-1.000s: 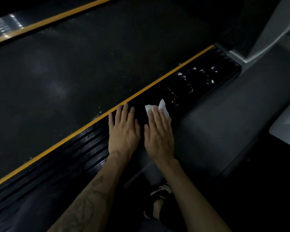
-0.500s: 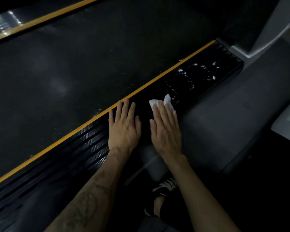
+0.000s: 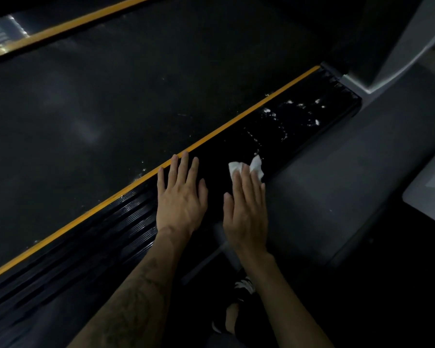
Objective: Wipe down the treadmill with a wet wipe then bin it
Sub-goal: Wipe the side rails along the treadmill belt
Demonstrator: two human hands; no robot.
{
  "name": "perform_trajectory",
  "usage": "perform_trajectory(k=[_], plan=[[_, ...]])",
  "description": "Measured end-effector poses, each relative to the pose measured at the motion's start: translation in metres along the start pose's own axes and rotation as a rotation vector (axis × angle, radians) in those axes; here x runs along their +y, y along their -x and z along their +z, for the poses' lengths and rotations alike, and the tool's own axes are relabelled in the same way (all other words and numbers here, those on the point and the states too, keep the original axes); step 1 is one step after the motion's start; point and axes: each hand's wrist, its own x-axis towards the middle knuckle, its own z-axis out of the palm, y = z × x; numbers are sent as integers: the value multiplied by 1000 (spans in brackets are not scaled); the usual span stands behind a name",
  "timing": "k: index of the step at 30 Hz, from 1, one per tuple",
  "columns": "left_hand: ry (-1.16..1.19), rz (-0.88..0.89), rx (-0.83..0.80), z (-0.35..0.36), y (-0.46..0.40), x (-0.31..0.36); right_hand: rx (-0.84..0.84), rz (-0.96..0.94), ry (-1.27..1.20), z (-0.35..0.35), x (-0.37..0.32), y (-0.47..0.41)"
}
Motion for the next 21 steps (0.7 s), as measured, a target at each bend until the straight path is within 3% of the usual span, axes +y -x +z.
perform_trajectory(k=[5,10,15,21], plan=[[-6,10,-4,1,-3,-1,-42,-121,89,-5,21,-26],[-17,16,-5,3,-5,-4,-41,28,7,-7,10,-10],[-17,20,1,4,-8,-3,-106,-129,50,-12,28,-30],[-23,19,-14,3,-7,-4,-77,22,10,-11,14,-13]])
